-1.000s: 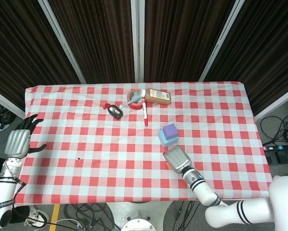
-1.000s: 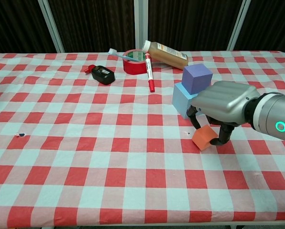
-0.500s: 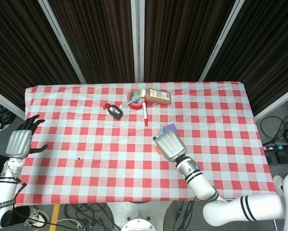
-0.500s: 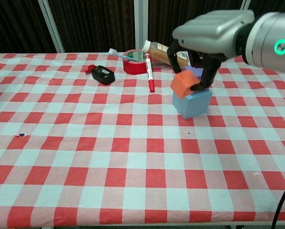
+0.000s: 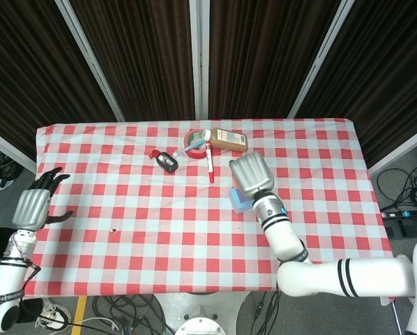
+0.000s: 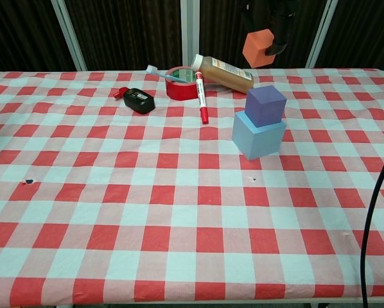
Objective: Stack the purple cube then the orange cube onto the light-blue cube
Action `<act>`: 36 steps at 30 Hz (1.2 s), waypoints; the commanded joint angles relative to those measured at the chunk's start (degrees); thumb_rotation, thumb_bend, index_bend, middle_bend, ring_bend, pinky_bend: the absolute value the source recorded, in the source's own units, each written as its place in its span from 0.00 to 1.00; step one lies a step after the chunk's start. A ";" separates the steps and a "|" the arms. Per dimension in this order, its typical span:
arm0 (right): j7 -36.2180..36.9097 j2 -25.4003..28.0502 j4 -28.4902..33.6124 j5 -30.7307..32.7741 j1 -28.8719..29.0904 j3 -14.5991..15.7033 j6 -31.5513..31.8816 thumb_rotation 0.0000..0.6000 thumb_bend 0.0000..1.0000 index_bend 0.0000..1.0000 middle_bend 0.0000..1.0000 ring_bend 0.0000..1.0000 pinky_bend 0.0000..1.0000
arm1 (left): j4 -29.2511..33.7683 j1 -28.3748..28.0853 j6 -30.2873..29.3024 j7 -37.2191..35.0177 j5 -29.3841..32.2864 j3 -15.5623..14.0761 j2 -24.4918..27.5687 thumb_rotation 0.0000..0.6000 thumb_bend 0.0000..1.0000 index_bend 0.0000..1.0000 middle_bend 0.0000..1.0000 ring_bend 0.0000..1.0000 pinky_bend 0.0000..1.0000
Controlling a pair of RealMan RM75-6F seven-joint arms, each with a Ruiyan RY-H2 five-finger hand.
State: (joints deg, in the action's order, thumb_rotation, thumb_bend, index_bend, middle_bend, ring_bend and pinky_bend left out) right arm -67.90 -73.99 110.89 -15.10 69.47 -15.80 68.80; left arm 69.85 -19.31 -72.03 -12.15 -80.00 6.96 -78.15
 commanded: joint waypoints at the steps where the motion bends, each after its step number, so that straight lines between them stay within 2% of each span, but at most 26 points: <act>1: 0.08 0.33 -1.99 1.29 0.83 0.75 -1.40 1.00 0.17 0.52 1.00 1.00 1.00 | 0.18 -0.01 -0.09 -0.25 -0.13 -0.02 0.04 1.00 0.21 0.26 0.20 0.13 0.23; 16: 3.73 0.46 -6.03 2.79 1.34 5.33 -7.46 1.00 0.17 0.52 1.00 1.00 1.00 | 1.46 0.00 -1.84 0.23 -1.45 -0.08 0.48 1.00 0.21 0.26 0.20 0.13 0.23; 36: 7.81 -1.10 -9.89 3.42 3.24 8.12 -11.17 1.00 0.17 0.52 1.00 1.00 1.00 | 1.48 -0.04 -1.46 0.28 -1.16 -0.24 0.52 1.00 0.21 0.26 0.20 0.13 0.23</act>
State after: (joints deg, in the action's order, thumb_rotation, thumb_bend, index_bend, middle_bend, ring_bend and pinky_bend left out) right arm -60.13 -75.07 101.04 -11.70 72.67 -7.73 57.65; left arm 71.32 -19.35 -73.49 -11.88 -81.16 6.72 -77.62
